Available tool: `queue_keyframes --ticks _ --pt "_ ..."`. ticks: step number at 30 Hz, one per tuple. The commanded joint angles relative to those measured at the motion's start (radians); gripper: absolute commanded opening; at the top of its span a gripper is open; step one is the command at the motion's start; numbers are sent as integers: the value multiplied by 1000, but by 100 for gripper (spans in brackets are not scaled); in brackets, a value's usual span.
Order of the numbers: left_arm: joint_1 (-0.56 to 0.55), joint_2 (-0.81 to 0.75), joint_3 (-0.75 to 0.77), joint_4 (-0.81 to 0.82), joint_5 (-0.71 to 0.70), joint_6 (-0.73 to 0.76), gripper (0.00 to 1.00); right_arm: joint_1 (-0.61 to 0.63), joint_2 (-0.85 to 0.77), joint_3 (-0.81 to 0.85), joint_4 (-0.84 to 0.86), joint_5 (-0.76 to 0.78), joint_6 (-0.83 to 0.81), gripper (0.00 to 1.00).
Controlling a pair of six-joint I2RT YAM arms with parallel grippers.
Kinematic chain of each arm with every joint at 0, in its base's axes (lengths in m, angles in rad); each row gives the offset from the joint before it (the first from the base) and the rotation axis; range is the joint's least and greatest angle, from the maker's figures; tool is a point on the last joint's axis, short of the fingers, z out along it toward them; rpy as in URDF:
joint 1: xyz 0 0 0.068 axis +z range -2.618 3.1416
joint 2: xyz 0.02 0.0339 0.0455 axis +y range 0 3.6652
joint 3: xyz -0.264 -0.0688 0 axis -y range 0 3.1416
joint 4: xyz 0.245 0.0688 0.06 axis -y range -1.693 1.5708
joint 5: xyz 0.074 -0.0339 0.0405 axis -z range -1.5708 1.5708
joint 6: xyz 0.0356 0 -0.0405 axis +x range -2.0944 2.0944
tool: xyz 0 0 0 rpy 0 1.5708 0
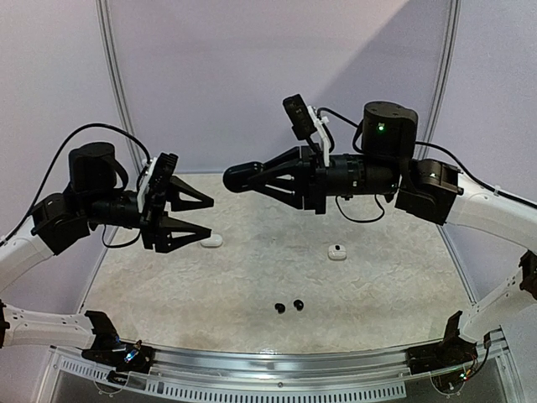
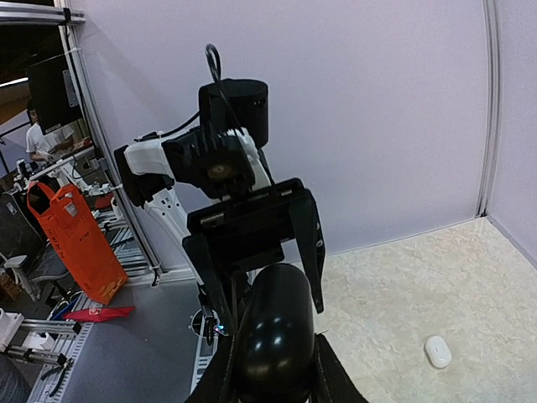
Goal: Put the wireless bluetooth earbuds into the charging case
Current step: Pass from the right arm to the left
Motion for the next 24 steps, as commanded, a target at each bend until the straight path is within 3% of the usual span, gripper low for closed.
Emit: queue_keyframes --ticks 1,3,6,8,11,13,15,20,24 --pt "6 -32 -1 78 -82 161 67 -1 39 12 23 -40 5 0" --pt "1 -54 -9 72 -122 288 68 1 42 16 24 -31 17 0" --pt "-31 -112 -84 147 -270 601 71 0 53 40 4 8 50 0" --pt "-51 -146 -190 341 -400 855 76 1 67 70 -32 96 94 0" --pt "-55 -124 -333 736 -484 1259 85 -1 101 135 -106 206 222 0" --pt "-56 -84 -381 900 -507 1414 89 -4 116 155 -114 213 292 0" --pt "-55 -61 -390 971 -512 1491 90 -12 123 158 -109 197 372 0" --pt "-56 -70 -405 964 -472 1592 90 -41 131 155 -111 171 542 0" --pt "-58 -54 -386 973 -485 1612 90 -42 131 155 -126 174 555 0"
